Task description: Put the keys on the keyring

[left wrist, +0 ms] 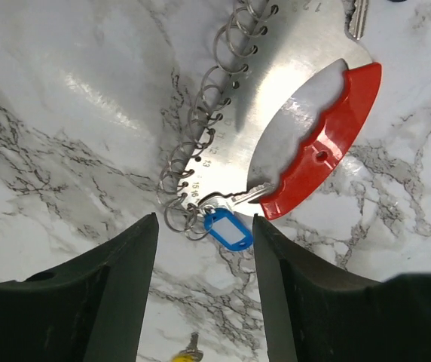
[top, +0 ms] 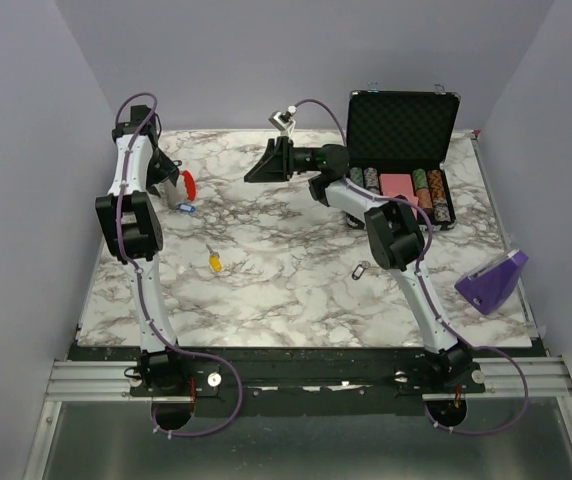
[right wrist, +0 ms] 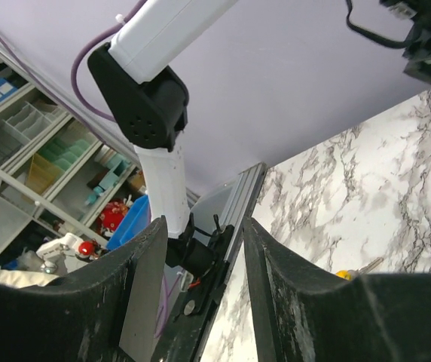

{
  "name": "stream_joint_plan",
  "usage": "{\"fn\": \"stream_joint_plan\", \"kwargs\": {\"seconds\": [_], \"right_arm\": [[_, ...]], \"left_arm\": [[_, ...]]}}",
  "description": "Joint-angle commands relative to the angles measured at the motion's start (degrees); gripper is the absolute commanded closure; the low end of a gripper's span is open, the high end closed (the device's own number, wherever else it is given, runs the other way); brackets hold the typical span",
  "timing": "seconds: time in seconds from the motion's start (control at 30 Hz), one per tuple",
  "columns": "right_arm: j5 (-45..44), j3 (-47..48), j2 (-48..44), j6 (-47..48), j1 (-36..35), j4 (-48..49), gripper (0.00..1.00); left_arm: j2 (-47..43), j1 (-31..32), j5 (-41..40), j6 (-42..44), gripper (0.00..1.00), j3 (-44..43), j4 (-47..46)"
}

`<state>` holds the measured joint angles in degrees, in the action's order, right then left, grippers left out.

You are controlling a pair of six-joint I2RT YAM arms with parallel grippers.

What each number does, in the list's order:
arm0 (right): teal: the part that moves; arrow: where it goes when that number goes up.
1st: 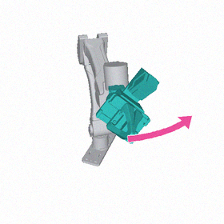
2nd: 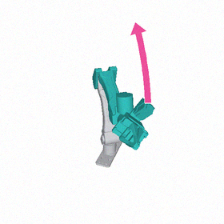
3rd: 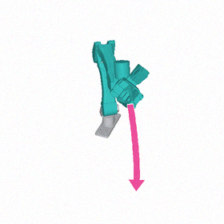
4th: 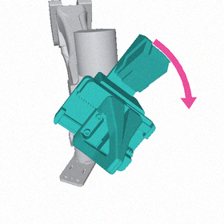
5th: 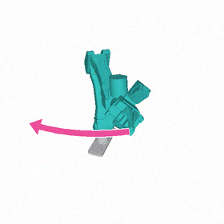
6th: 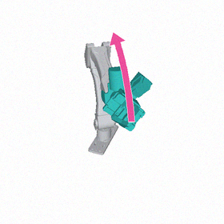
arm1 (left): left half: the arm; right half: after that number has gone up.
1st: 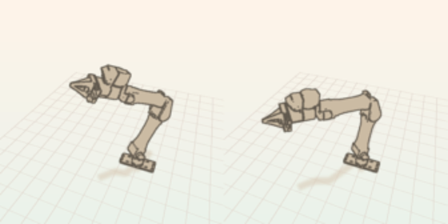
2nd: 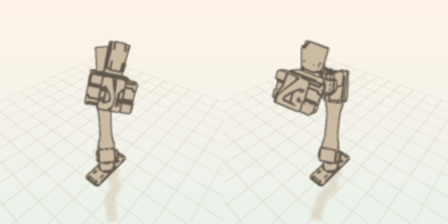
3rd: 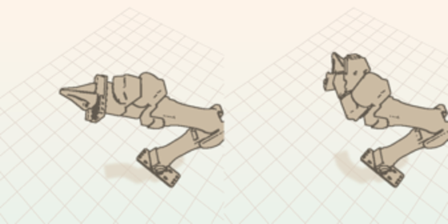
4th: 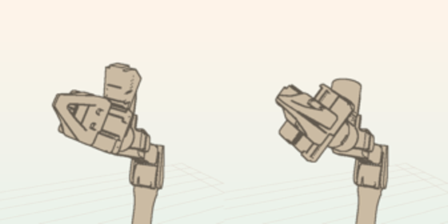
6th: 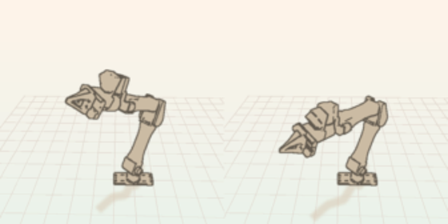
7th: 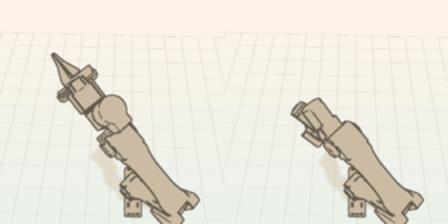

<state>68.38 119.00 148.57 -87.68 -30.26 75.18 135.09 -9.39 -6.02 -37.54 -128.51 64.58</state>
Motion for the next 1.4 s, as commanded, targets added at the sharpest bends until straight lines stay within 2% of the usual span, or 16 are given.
{"fn": "stream_joint_plan", "kwargs": {"seconds": [0.0,0.23,0.43,0.57,0.87,0.97,1.0,1.03,1.07,1.13,1.2,1.23,1.37], "right_arm": [[0.79,-0.52,-2.32,-1.97,0.12,12.27,0.46],[0.26,-0.35,-2.23,-2.85,0.11,12.89,0.46],[-0.09,-1.4,-2.41,-4.16,0.11,14.56,0.46],[-0.35,-2.02,-2.5,-4.87,0.11,15.17,0.46],[-0.27,-3.25,-3.02,-6.1,0.2,16.76,0.46],[2.45,-3.07,-3.73,-5.75,0.2,16.67,0.46],[4.2,-2.55,-3.9,-5.23,0.2,16.49,0.46],[7.0,-1.76,-4.25,-4.09,0.2,16.06,0.46],[10.25,-0.88,-4.6,-2.6,0.2,15.53,0.46],[19.73,0.96,-5.83,-0.22,0.55,15.17,0.46],[26.86,1.32,-7.5,-1.51,1.34,17.7,0.43],[26.89,-0.33,-8.64,-3.71,2.65,20.51,0.38],[26.81,-8.32,-15.93,-1.01,7.93,17.29,0.29]], "left_arm": [[4.22,0.86,0.31,-2.01,0.41,-7.81,5.48],[1.32,2.88,-1.0,-0.43,0.42,-1.92,2.39],[3.07,5.34,-3.47,3.34,0.42,-4.47,4.24],[5.8,6.66,-4.79,5.72,0.43,-9.21,6.96],[6.51,7.1,-2.42,7.48,0.43,-10.54,7.94],[5.19,6.31,0.12,8.53,0.52,-8.08,6.44],[4.58,5.79,2.31,8.88,0.62,-7.29,5.57],[3.61,5.09,3.46,8.8,0.78,-6.67,4.78],[1.34,5.17,3.39,9.06,0.82,-5.45,2.94],[-7.41,6.39,3.56,12.73,0.82,1.11,-6.85],[-17.01,8.15,3.13,16.69,0.77,7.98,-16.1],[-21.31,8.94,1.38,18.36,0.69,9.66,-18.85],[-35.29,10.97,-0.22,23.03,0.27,18.43,-28.78]]}}
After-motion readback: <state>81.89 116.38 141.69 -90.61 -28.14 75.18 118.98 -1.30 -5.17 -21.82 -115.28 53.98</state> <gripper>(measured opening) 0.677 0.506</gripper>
